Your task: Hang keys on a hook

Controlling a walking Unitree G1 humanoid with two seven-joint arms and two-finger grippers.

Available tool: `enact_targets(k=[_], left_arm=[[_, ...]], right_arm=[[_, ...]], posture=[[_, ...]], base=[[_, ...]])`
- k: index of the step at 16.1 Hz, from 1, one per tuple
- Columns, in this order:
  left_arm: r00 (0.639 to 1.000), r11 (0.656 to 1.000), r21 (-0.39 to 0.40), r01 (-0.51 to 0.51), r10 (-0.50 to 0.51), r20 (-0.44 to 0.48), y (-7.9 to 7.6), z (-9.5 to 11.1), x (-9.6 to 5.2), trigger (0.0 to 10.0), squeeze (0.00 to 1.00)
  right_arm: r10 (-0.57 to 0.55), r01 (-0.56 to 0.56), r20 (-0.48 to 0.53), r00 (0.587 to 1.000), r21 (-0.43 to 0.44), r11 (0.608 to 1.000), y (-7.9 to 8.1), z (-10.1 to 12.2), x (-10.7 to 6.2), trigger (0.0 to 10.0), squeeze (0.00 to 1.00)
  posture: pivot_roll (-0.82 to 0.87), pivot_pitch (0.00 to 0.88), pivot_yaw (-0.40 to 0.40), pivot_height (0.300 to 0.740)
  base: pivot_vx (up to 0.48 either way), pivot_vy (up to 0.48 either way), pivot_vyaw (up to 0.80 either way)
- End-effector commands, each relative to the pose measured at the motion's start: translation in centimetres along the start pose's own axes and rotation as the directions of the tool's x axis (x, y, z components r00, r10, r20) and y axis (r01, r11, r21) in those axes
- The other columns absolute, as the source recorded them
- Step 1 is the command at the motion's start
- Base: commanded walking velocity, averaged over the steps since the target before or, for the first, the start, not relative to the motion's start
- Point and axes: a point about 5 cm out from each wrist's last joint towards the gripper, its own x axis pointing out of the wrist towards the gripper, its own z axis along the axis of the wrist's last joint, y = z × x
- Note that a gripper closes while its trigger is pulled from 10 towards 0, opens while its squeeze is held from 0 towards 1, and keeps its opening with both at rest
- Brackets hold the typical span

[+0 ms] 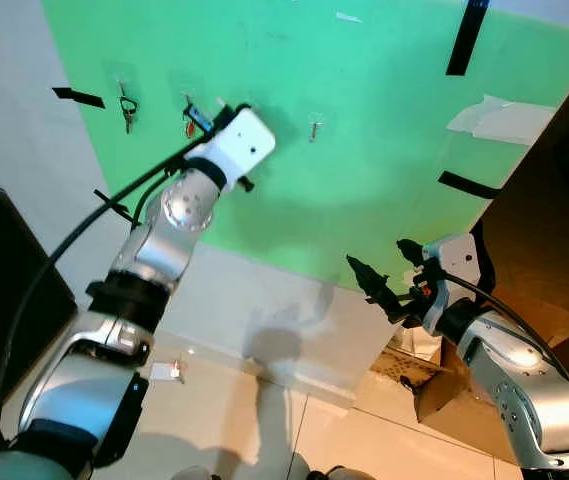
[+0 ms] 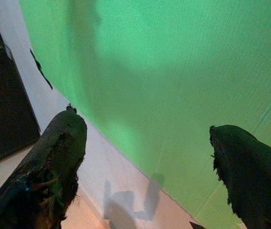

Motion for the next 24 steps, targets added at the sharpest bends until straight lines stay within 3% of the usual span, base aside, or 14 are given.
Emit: enact_targets(k=[1, 15, 16, 19, 24], left_arm=[[0.998, 0.998, 0.011, 0.057, -0.057, -0.012, -1.2, -0.1, -0.2, 10.0, 0.00], [0.995, 0.997, 0.020, 0.076, -0.075, -0.059, -1.3, -1.0, -0.9, 10.0, 0.00], [0.995, 0.997, 0.021, 0.078, -0.076, -0.064, -1.2, -1.1, -0.9, 10.0, 0.00], [0.994, 0.997, 0.022, 0.074, -0.072, -0.076, -0.9, -1.2, -0.9, 10.0, 0.00], [0.992, 0.996, -0.022, 0.082, -0.083, -0.090, -0.9, -1.4, -1.0, 10.0, 0.00]], right_arm=[[0.009, -0.009, 0.012, 1.000, -0.021, 1.000, 0.1, 0.5, -0.2, 10.0, 0.00], [0.018, -0.018, 0.007, 1.000, -0.013, 1.000, 0.4, 0.4, -0.1, 10.0, 0.00], [0.030, -0.030, 0.007, 1.000, -0.013, 0.999, 0.4, 0.5, -0.1, 10.0, 0.00], [0.213, -0.212, 0.023, 0.977, -0.034, 0.977, 2.0, 1.4, -0.6, 10.0, 0.00], [0.267, -0.266, 0.047, 0.962, -0.032, 0.963, 2.7, 1.9, -0.6, 10.0, 0.00]], posture=[[-0.12, 0.000, -0.081, 0.740], [-0.12, 0.000, -0.082, 0.740], [-0.12, 0.000, -0.081, 0.740], [-0.12, 0.000, -0.081, 0.740], [-0.12, 0.000, -0.085, 0.740]], base=[[0.000, 0.000, 0.00], [0.000, 0.000, 0.00], [0.000, 0.000, 0.00], [0.000, 0.000, 0.00], [0.000, 0.000, 0.00]])
